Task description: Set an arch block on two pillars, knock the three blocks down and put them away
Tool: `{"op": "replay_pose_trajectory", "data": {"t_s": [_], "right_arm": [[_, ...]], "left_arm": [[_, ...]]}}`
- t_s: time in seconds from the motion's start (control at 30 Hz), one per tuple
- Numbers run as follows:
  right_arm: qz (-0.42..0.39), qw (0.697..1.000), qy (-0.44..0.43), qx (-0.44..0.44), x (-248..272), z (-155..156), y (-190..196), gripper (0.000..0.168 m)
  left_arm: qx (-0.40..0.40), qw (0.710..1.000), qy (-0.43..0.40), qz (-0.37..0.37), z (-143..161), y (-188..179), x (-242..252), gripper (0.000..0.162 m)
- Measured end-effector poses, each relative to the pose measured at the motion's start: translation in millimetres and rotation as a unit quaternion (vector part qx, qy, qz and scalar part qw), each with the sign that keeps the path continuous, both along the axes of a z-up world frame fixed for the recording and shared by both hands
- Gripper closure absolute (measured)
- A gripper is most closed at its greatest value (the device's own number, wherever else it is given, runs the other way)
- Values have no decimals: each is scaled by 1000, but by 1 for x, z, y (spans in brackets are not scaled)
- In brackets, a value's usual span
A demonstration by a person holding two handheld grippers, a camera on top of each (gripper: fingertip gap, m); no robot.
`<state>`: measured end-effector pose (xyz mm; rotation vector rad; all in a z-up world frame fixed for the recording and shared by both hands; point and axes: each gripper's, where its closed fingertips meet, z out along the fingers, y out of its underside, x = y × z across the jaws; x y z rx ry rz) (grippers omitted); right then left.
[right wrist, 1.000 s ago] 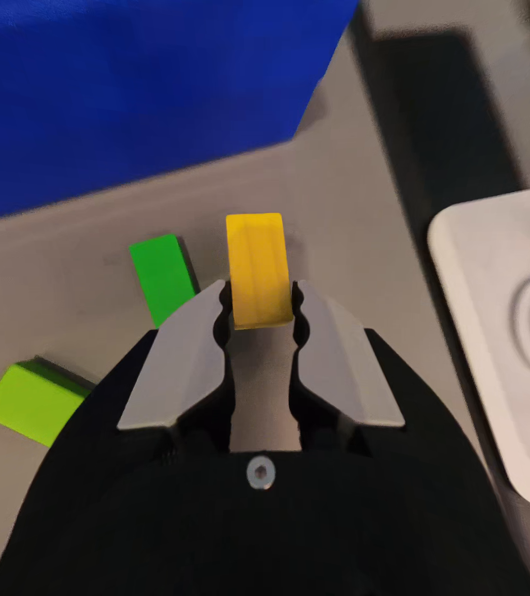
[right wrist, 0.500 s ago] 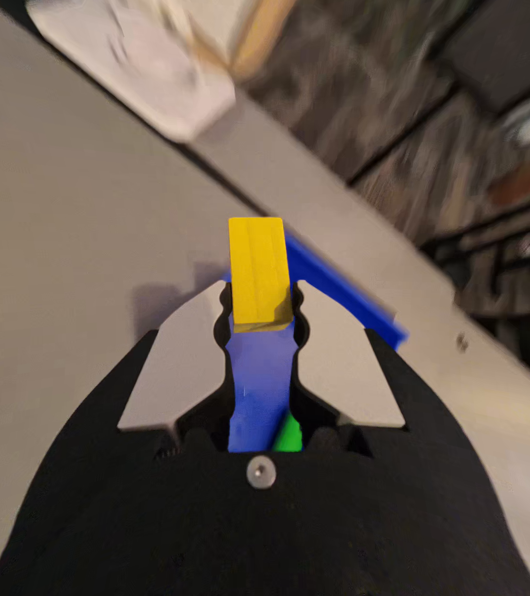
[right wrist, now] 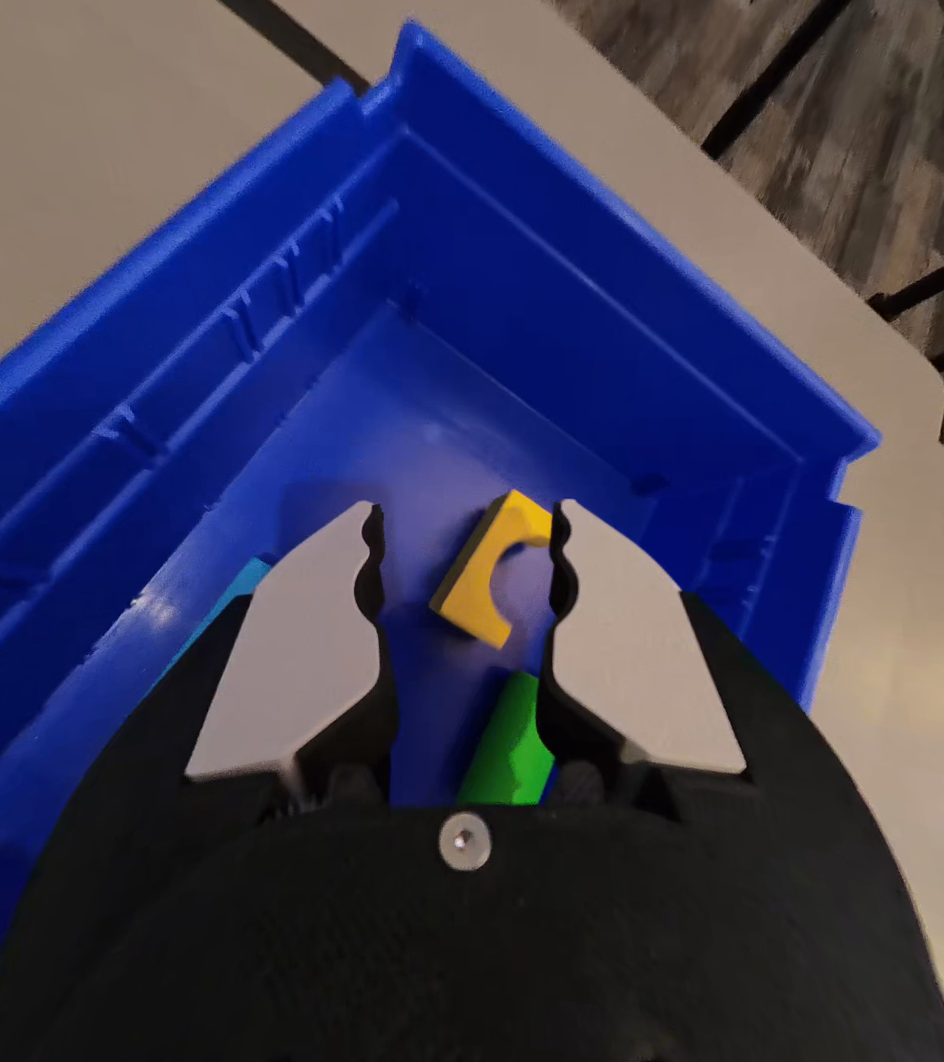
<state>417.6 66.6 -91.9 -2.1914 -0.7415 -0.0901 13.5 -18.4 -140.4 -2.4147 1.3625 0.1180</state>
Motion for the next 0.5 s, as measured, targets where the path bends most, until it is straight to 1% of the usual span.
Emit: {"op": "replay_pose_trajectory", "data": {"t_s": [0.03, 0.07, 0.1, 0.13, 0.17, 0.23, 0.27, 0.33, 0.37, 0.4, 0.43, 0.5], "right_arm": [[0, 1000, 6, 8, 0, 7, 0, 111], [4, 1000, 16, 14, -2, 15, 1, 111], [13, 999, 29, 21, -7, 26, 1, 111], [25, 998, 42, 32, -13, 38, 1, 111], [37, 997, 56, 45, -20, 53, 2, 111], [59, 992, 85, 68, -37, 82, 4, 112], [71, 990, 98, 78, -47, 95, 4, 112], [98, 982, 122, 104, -71, 117, 4, 112], [124, 976, 138, 119, -89, 125, 1, 112], [166, 965, 154, 131, -112, 131, -5, 113], [225, 951, 164, 134, -137, 132, -16, 113], [334, 921, 166, 111, -183, 123, -40, 113]], "left_arm": [[-19, 1000, 12, 9, -7, -3, -3, 84], [-35, 999, 25, 21, -14, -5, -7, 87], [-48, 998, 21, 33, -16, -6, -7, 91], [-60, 997, 11, 44, -17, -8, -5, 90], [-77, 996, 14, 48, -19, -13, -6, 94], [-110, 993, -11, 46, -21, -20, 1, 118], [-128, 991, -24, 40, -22, -24, 5, 125], [-131, 991, -17, 19, -22, -24, 4, 127], [-132, 991, -9, 11, -22, -24, 2, 127], [-128, 992, 1, 9, -21, -24, -1, 127], [-120, 993, 6, 7, -18, -22, -3, 127], [-103, 995, -8, -6, -6, -21, 1, 128]]}}
